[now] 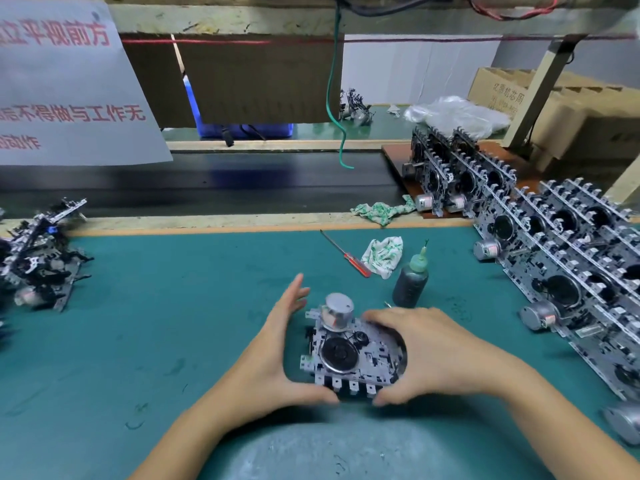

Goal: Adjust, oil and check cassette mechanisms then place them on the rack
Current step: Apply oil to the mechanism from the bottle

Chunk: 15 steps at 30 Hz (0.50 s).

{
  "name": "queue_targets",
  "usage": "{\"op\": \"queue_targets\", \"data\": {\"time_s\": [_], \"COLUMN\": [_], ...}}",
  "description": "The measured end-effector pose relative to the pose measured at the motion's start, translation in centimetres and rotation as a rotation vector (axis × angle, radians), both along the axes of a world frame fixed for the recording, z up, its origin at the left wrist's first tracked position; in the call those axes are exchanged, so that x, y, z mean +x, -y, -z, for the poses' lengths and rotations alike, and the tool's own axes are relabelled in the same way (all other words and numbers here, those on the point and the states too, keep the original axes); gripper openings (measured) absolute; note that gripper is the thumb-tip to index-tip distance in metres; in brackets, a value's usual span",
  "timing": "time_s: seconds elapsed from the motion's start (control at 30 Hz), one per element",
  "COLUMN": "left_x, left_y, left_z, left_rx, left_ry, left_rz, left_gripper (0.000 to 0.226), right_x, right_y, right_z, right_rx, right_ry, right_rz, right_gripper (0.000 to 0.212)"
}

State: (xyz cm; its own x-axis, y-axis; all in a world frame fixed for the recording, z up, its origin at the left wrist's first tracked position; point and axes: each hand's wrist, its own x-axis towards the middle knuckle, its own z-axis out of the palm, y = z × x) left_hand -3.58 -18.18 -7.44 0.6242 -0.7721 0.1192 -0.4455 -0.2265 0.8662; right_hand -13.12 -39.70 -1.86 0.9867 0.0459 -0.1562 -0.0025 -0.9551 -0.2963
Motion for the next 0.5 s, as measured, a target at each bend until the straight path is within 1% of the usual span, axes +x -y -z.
{"op": "queue_targets", "data": {"time_s": [0.03, 0.1, 0.13, 0.17, 0.2, 0.23, 0.27, 0.3, 0.33, 0.37, 0.43, 0.47, 0.5], "left_x": [0.2, 0.3, -0.1, -0.5, -0.7, -0.9, -1.0, -1.1, -1.2, -1.1, -0.6, -0.1, 0.5], "left_y": [0.1, 0.6, 0.9, 1.1, 1.4, 2.3, 3.3, 3.9, 4.0, 4.0, 3.5, 3.3, 3.1], "left_z": [-0.2, -1.0, -1.3, -1.6, -1.6, -1.9, -2.3, -2.5, -2.6, -2.5, -2.4, -2.1, -1.7], "left_rx": [-0.077, -0.217, -0.248, -0.254, -0.284, -0.312, -0.367, -0.458, -0.570, -0.643, -0.711, -0.722, -0.706], "left_ry": [-0.134, -0.430, -0.567, -0.732, -0.913, -1.054, -1.154, -1.200, -1.217, -1.241, -1.274, -1.285, -1.288], "left_rz": [0.011, 0.171, 0.226, 0.262, 0.285, 0.282, 0.285, 0.294, 0.330, 0.371, 0.390, 0.354, 0.299], "left_gripper": [0.121, 0.109, 0.116, 0.127, 0.134, 0.137, 0.131, 0.123, 0.114, 0.108, 0.103, 0.102, 0.100], "right_x": [-0.3, -1.0, -1.1, -1.1, -1.0, -0.8, -0.7, -0.5, -0.5, -0.7, -0.8, -0.8, -0.8], "right_y": [0.1, -0.5, -1.1, -1.8, -2.5, -3.1, -3.6, -4.0, -4.0, -3.8, -2.8, -2.2, -1.7], "right_z": [-0.2, -0.6, -0.4, 0.0, 0.6, 0.9, 1.1, 1.0, 1.0, 0.7, 0.5, 0.6, 0.5], "right_rx": [0.246, 0.852, 1.072, 1.236, 1.381, 1.512, 1.606, 1.665, 1.642, 1.559, 1.291, 1.118, 0.891], "right_ry": [-0.045, -0.178, -0.227, -0.257, -0.306, -0.361, -0.396, -0.403, -0.373, -0.320, -0.124, 0.007, 0.149], "right_rz": [0.044, 0.051, 0.020, 0.022, 0.064, 0.110, 0.083, 0.035, 0.025, 0.068, 0.272, 0.390, 0.510], "right_gripper": [0.077, 0.060, 0.056, 0.059, 0.070, 0.076, 0.069, 0.060, 0.054, 0.052, 0.047, 0.046, 0.044]}}
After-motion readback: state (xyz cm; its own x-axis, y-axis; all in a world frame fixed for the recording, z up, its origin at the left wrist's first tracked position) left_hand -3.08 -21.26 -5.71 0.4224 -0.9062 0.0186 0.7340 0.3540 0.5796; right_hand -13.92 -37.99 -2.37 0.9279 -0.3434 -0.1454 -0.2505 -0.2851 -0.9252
